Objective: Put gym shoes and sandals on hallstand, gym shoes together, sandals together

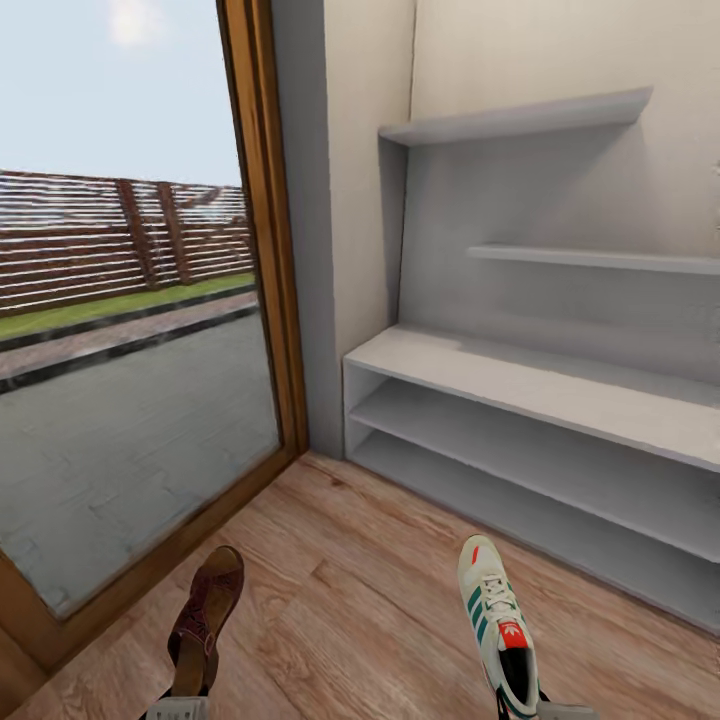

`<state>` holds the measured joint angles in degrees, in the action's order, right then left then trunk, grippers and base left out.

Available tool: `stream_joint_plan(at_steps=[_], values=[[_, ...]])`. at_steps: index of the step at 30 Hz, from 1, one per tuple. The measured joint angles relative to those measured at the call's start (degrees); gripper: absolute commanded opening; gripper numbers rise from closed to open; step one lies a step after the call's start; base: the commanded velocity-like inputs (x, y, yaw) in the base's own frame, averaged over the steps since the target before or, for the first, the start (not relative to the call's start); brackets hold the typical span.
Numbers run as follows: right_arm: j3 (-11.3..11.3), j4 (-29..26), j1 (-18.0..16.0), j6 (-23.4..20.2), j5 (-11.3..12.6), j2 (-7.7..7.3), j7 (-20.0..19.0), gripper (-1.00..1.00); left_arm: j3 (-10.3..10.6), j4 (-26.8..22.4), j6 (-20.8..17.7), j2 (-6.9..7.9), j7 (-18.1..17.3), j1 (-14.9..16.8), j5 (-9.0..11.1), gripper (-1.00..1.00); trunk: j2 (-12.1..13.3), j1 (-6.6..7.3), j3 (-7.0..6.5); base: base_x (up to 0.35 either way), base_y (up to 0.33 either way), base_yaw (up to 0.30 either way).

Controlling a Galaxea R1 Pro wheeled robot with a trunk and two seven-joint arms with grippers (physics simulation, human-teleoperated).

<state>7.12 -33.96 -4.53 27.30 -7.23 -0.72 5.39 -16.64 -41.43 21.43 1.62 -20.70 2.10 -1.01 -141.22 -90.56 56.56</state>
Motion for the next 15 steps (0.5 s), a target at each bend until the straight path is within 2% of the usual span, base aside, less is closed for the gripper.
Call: stream_joint_plan(at_steps=[5, 15], values=[[0.01, -0.01, 0.0, 0.0, -0.01, 0.0, -0.02, -1.0, 0.01, 0.03, 0.02, 0.0, 0.01, -0.02, 0.0, -1.0, 0.0, -0.01, 0.0, 0.167, 0.199, -0.285], [0.03, -0.02, 0.01, -0.01, 0.0, 0.0, -0.03, -1.0, 0.03, 0.04, 0.03, 0.07, 0.0, 0.0, -0.02, -1.0, 0.0, -0.02, 0.0, 0.02, 0.023, -0.285]])
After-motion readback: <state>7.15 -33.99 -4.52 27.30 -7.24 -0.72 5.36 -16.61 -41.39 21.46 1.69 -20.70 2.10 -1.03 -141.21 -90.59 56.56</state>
